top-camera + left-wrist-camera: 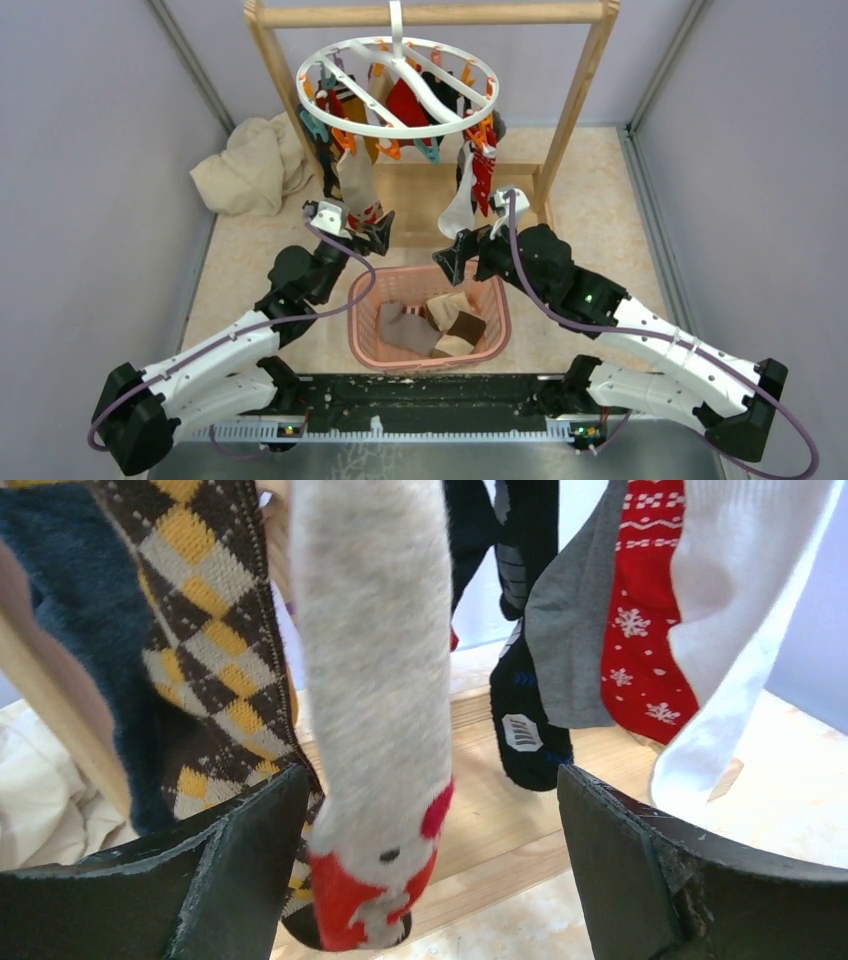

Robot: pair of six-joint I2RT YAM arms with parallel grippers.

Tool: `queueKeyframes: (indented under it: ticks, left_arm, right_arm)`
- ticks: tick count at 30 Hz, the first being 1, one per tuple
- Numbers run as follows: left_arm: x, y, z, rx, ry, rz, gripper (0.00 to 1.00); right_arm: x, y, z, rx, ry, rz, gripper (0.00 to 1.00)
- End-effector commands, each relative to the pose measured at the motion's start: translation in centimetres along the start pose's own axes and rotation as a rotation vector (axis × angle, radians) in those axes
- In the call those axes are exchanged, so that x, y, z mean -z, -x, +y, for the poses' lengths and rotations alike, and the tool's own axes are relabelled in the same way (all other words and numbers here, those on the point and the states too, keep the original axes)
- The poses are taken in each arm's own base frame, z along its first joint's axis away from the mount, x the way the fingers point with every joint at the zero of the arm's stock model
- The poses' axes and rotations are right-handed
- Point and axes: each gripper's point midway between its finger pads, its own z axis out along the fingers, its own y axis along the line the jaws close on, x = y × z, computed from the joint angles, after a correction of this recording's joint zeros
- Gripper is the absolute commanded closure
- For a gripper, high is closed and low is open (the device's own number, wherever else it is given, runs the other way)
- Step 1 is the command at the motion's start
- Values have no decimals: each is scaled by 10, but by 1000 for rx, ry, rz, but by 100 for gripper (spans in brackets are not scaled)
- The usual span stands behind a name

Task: Remove the socks clipped to the hanger
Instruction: Remove the sock from the hanger.

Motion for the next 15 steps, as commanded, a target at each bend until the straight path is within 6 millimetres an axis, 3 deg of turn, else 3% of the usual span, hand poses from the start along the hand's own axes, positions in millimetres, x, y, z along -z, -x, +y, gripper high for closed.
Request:
queueKeyframes:
  ticks: [1, 2, 13, 15]
  left_arm:
    - [-9, 29, -11, 55, -47, -82, 2]
    - [-9, 28, -11, 54, -42, -79, 5]
    - [-2, 35, -11, 58, -55, -59, 76]
    - [1, 37, -13, 65, -73, -53, 78]
  right_arm:
    - [6, 35, 9, -12, 22, -87, 5]
    - [7, 34, 9, -12, 21, -86, 5]
    - [6, 34, 10, -15, 28, -88, 7]
    - [4, 36, 14, -12, 40, -81, 9]
